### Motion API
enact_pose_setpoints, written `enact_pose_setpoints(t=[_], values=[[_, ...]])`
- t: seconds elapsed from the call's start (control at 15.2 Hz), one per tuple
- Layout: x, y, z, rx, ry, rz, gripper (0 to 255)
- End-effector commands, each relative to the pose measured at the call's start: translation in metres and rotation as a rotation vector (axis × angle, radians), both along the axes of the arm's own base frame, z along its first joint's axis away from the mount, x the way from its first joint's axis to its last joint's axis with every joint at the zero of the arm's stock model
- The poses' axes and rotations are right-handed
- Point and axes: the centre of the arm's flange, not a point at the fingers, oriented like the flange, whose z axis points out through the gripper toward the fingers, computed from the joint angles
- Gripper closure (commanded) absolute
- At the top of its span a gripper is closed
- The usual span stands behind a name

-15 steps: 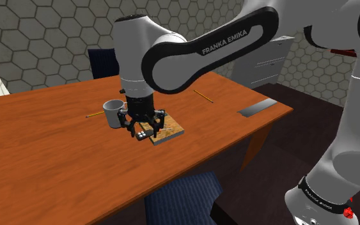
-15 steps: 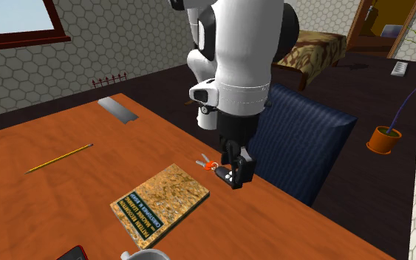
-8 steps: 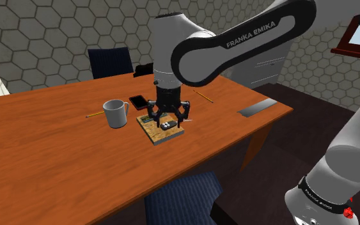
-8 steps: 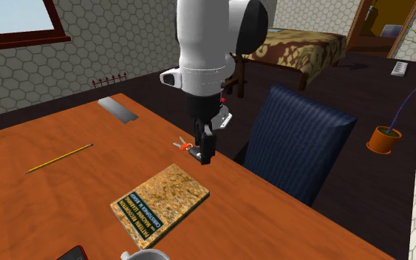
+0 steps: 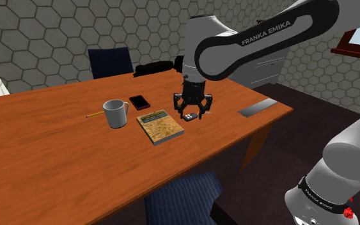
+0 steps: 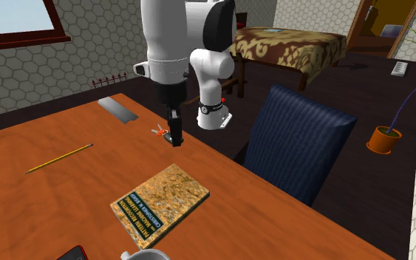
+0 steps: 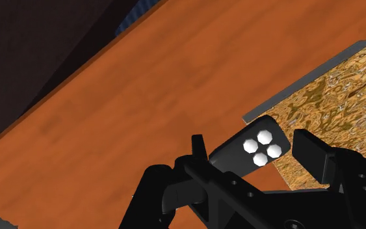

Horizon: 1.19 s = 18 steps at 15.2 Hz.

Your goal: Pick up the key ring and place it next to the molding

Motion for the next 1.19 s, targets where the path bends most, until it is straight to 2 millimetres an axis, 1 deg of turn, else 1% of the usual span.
enact_pose_setpoints(t=[0.0, 1.12], values=[[-0.005, -0.028, 0.0, 0.002, -0.001, 0.002, 255], [-0.039, -0.25, 0.0, 0.002, -0.001, 0.002, 255]])
